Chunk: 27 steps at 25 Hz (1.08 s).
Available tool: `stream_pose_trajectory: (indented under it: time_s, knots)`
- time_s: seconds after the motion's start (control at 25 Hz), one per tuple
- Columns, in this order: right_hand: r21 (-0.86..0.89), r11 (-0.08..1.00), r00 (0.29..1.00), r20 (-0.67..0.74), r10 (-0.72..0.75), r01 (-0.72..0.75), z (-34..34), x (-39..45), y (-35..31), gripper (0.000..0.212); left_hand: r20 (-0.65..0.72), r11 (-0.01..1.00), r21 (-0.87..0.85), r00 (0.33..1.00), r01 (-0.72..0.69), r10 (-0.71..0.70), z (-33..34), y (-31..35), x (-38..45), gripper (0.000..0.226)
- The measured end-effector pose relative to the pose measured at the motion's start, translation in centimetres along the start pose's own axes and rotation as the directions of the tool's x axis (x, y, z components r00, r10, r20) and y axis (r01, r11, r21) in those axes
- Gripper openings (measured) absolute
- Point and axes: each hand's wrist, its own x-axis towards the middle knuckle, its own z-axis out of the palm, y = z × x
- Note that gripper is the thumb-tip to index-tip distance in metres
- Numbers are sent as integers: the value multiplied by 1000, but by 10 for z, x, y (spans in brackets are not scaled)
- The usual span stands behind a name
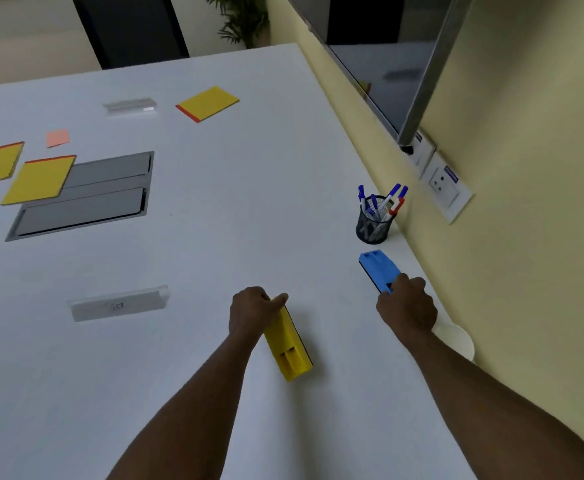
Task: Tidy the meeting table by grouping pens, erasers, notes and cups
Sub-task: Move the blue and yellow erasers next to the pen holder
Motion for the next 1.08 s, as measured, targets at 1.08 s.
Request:
stream_pose_trajectory:
  time_s: [1.08]
  knots:
    - [54, 926, 923, 83, -376, 373, 50, -28, -36, 73, 68, 992, 129, 998, 1, -10, 81, 94, 47, 55]
